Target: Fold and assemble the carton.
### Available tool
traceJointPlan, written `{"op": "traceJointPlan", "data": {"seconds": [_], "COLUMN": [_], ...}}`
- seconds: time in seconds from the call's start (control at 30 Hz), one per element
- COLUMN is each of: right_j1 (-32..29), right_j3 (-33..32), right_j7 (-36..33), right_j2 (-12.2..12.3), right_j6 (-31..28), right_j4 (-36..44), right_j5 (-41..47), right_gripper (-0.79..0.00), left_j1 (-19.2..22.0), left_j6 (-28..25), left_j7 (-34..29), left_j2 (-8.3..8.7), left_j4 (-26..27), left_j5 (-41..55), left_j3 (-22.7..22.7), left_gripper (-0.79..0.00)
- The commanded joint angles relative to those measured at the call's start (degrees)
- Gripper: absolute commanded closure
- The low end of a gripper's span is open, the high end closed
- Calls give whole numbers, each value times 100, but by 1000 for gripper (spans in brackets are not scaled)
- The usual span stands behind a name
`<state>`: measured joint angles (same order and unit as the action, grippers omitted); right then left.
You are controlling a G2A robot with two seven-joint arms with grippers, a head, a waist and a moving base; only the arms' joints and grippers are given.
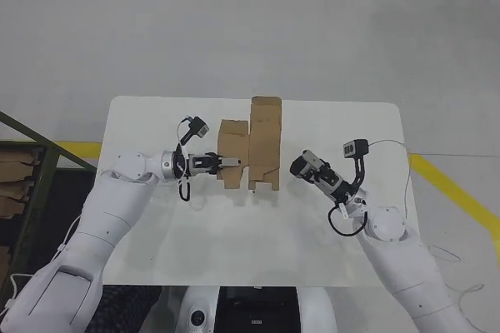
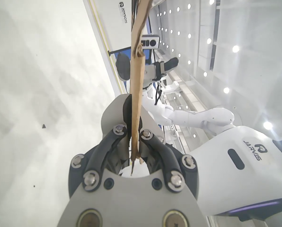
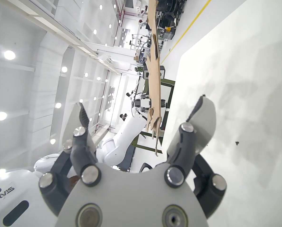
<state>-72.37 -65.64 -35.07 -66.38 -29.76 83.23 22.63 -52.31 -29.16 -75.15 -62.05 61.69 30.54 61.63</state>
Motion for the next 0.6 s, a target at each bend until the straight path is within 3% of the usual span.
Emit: {"op": "traceJointPlan", "data": {"seconds": [0.0, 0.3, 0.33, 0.37, 0.47, 0.57], "right_j1": [53, 458, 509, 560, 700, 819], "right_j3": [-48, 38, 72, 107, 205, 303], "right_j7": [-277, -1410, -1475, -1527, -1629, -1736], "right_j2": [14, 21, 13, 4, -25, -52], "right_j6": [15, 441, 474, 514, 567, 604], "right_j4": [-79, -488, -544, -604, -769, -888], "right_j5": [74, 382, 401, 413, 424, 401], "right_gripper": [-785, -785, -686, -650, -646, -579], "left_j1": [35, 33, 23, 15, 13, 34], "left_j6": [153, 642, 694, 747, 833, 871], "left_j7": [-151, -641, -693, -746, -833, -871], "left_j2": [30, 241, 266, 291, 368, 438], "left_j4": [41, 617, 684, 745, 909, 1009], "left_j5": [-120, -454, -415, -373, -386, -378], "left_j3": [-13, -171, -201, -232, -346, -466], "left_gripper": [0, 0, 0, 0, 0, 0]}}
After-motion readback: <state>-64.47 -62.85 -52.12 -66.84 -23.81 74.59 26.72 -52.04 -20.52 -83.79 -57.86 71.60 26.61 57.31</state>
